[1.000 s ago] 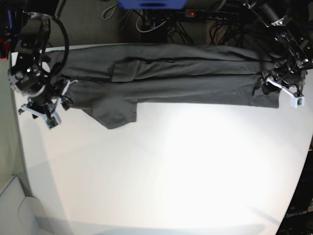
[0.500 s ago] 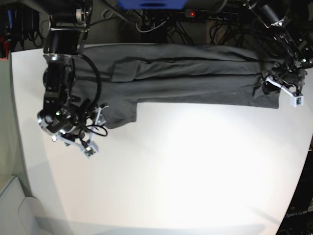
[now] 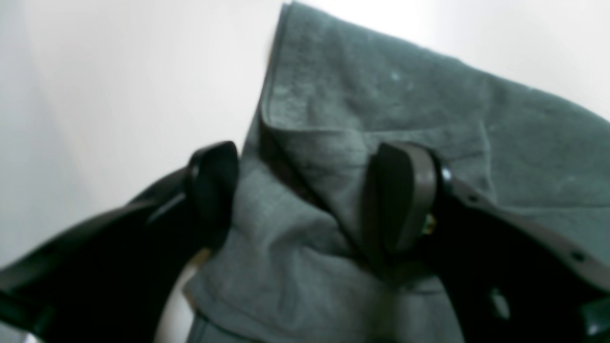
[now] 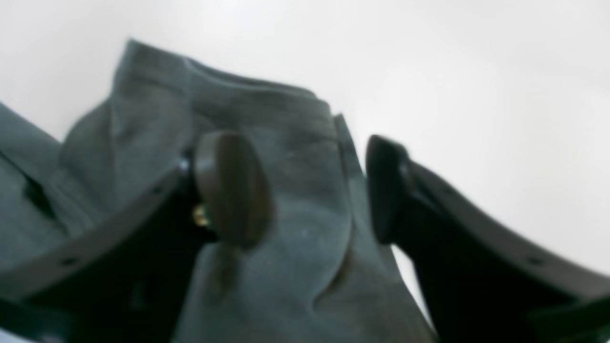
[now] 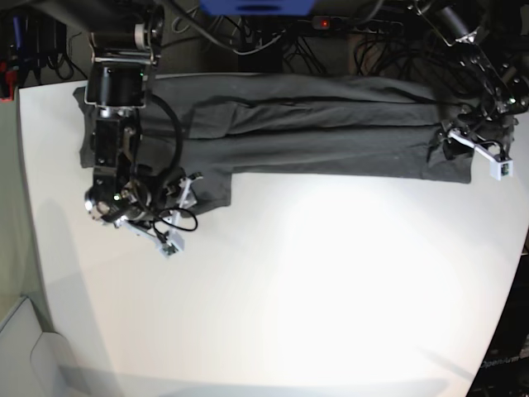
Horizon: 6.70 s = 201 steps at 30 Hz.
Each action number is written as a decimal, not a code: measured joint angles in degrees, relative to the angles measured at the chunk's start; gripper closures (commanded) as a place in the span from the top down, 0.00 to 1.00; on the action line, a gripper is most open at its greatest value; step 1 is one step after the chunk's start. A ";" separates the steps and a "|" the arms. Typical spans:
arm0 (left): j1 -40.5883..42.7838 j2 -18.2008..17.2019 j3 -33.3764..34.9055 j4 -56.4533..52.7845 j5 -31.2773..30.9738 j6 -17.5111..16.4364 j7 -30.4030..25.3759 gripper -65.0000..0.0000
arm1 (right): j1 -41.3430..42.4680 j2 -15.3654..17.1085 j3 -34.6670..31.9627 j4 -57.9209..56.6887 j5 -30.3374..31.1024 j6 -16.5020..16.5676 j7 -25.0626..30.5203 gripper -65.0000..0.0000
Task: Layout the t-shirt on the table in an organized manner, then fold the t-shirt properly
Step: 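Regrasp the strip end with the right gripper, then hold both strip ends with both grippers and pull the strip taut, then carry the strip end with the left gripper toward the right gripper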
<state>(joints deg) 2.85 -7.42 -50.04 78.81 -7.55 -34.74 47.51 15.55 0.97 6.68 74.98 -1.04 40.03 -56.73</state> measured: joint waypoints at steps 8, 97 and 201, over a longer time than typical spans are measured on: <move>0.00 0.00 0.00 0.00 -0.02 0.00 -0.02 0.68 | 0.13 0.09 0.00 0.39 0.02 0.00 -1.40 0.00; 0.24 0.79 -0.02 7.02 1.14 -5.18 7.48 1.00 | -21.49 -2.86 19.28 32.74 0.44 0.02 -15.04 0.53; 12.04 14.88 72.87 31.78 18.01 26.16 0.92 0.52 | -20.81 -2.69 16.87 32.68 0.39 0.02 -14.80 0.54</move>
<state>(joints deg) 14.90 7.46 22.83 110.59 10.46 -8.58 48.42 -5.26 -1.72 23.55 107.66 -0.64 40.05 -71.53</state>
